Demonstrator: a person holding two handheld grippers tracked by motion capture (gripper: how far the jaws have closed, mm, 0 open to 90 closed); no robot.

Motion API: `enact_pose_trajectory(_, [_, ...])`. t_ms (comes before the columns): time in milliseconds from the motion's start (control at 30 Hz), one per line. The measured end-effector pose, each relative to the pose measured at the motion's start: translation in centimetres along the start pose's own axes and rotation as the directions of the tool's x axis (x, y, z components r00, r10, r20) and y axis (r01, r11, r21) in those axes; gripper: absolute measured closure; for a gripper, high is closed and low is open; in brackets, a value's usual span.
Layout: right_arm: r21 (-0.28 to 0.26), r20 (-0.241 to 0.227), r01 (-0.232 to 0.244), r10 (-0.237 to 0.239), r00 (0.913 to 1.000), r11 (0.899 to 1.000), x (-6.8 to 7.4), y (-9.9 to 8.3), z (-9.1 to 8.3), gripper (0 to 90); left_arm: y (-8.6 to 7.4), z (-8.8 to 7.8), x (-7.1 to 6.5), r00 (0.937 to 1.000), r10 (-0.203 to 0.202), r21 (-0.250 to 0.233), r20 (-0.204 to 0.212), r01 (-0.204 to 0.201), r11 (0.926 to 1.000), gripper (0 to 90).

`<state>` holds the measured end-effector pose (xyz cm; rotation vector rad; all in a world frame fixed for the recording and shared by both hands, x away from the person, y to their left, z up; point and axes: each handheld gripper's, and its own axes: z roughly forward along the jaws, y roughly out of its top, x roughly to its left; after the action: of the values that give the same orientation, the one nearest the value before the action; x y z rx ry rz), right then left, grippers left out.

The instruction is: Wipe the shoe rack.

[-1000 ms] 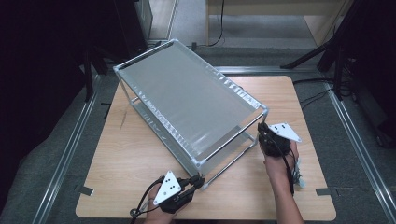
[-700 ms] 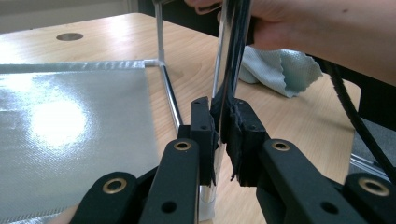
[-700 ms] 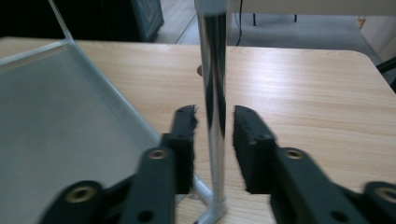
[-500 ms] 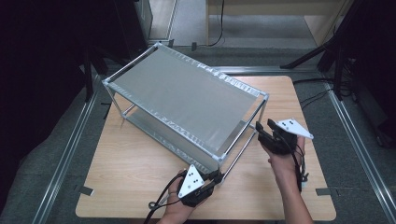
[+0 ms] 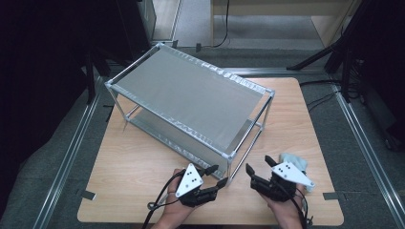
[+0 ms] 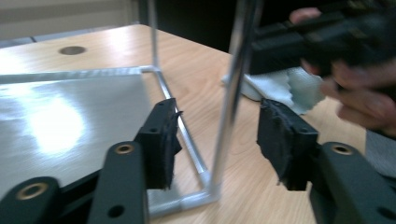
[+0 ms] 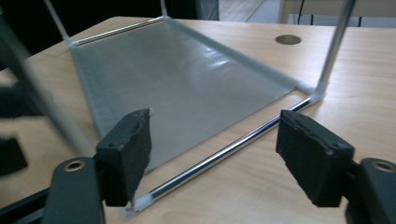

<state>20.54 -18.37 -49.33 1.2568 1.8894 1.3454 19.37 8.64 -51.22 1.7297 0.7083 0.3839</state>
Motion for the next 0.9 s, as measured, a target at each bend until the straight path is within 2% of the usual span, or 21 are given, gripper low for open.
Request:
enact_pose_trajectory(100, [0.002, -0.029, 0.015, -0.014, 0.9995, 1.000, 1.6, -0.5, -0.2, 21.8, -0.4, -1.2, 1.3, 0.9984, -0.031, -0.027, -0.047, 0.030, 0.9992, 42.2])
enact_pose_trajectory(167, [-0.004, -0.057, 0.002, -0.002, 0.9984, 1.000, 2.7, -0.7, -0.3, 21.8, -0.5, -2.0, 2.3, 0.9945, -0.051, -0.036, -0.092, 0.048, 0.9982, 38.1])
enact_pose_trajectory(267, [-0.013, -0.081, 0.029, -0.030, 0.9963, 0.999, 4.7, -0.8, -0.1, 25.3, -0.7, -3.0, 3.9, 0.9854, -0.072, -0.045, -0.154, 0.066, 0.9968, 35.0])
enact_pose_trajectory(367, [-0.015, -0.090, 0.068, -0.069, 0.9935, 0.998, 6.3, -0.9, 0.5, 37.5, -0.9, -3.8, 5.6, 0.9740, -0.086, -0.038, -0.210, 0.080, 0.9961, 33.4])
enact_pose_trajectory(433, [-0.013, -0.102, 0.105, -0.105, 0.9892, 0.994, 6.8, -0.9, 1.0, 46.6, -1.0, -4.5, 6.7, 0.9657, -0.113, -0.041, -0.234, 0.107, 0.9935, 33.5])
enact_pose_trajectory(467, [-0.010, -0.097, 0.101, -0.102, 0.9901, 0.995, 6.9, -0.8, 1.1, 51.4, -1.0, -4.8, 7.1, 0.9627, -0.123, -0.043, -0.241, 0.116, 0.9923, 33.5])
enact_pose_trajectory(500, [-0.008, -0.090, 0.095, -0.096, 0.9914, 0.995, 6.9, -0.8, 1.2, 55.2, -1.0, -5.2, 7.9, 0.9552, -0.141, -0.052, -0.260, 0.132, 0.9899, 33.6])
enact_pose_trajectory(567, [-0.007, -0.077, 0.081, -0.081, 0.9937, 0.997, 6.5, -0.7, 1.3, 64.0, -0.8, -5.9, 9.1, 0.9434, -0.151, -0.054, -0.295, 0.141, 0.9885, 33.7])
enact_pose_trajectory(633, [-0.004, -0.099, 0.073, -0.073, 0.9924, 0.997, 6.0, -0.7, 1.2, 69.4, -0.7, -6.5, 10.3, 0.9308, -0.166, -0.062, -0.326, 0.154, 0.9861, 33.7])
enact_pose_trajectory(667, [-0.003, -0.095, 0.084, -0.084, 0.9920, 0.996, 5.9, -0.8, 1.1, 71.8, -0.6, -6.9, 11.0, 0.9224, -0.174, -0.069, -0.345, 0.159, 0.9848, 33.7])
enact_pose_trajectory(700, [-0.006, -0.089, 0.091, -0.091, 0.9918, 0.996, 5.7, -0.8, 1.0, 73.8, -0.6, -7.1, 11.4, 0.9173, -0.177, -0.074, -0.356, 0.162, 0.9841, 33.9])
enact_pose_trajectory(800, [-0.002, -0.086, 0.069, -0.069, 0.9940, 0.998, 5.0, -0.9, 0.6, 77.4, -0.6, -7.7, 12.8, 0.8957, -0.188, -0.080, -0.403, 0.170, 0.9821, 34.0])
enact_pose_trajectory(833, [-0.003, -0.077, 0.067, -0.067, 0.9947, 0.998, 4.6, -0.9, 0.5, 78.6, -0.7, -7.9, 13.1, 0.8907, -0.189, -0.080, -0.413, 0.172, 0.9819, 34.1])
enact_pose_trajectory(900, [-0.002, -0.056, 0.049, -0.049, 0.9972, 0.999, 3.8, -0.9, 0.1, 79.2, -1.3, -8.2, 14.3, 0.8710, -0.193, -0.071, -0.452, 0.181, 0.9809, 34.4])
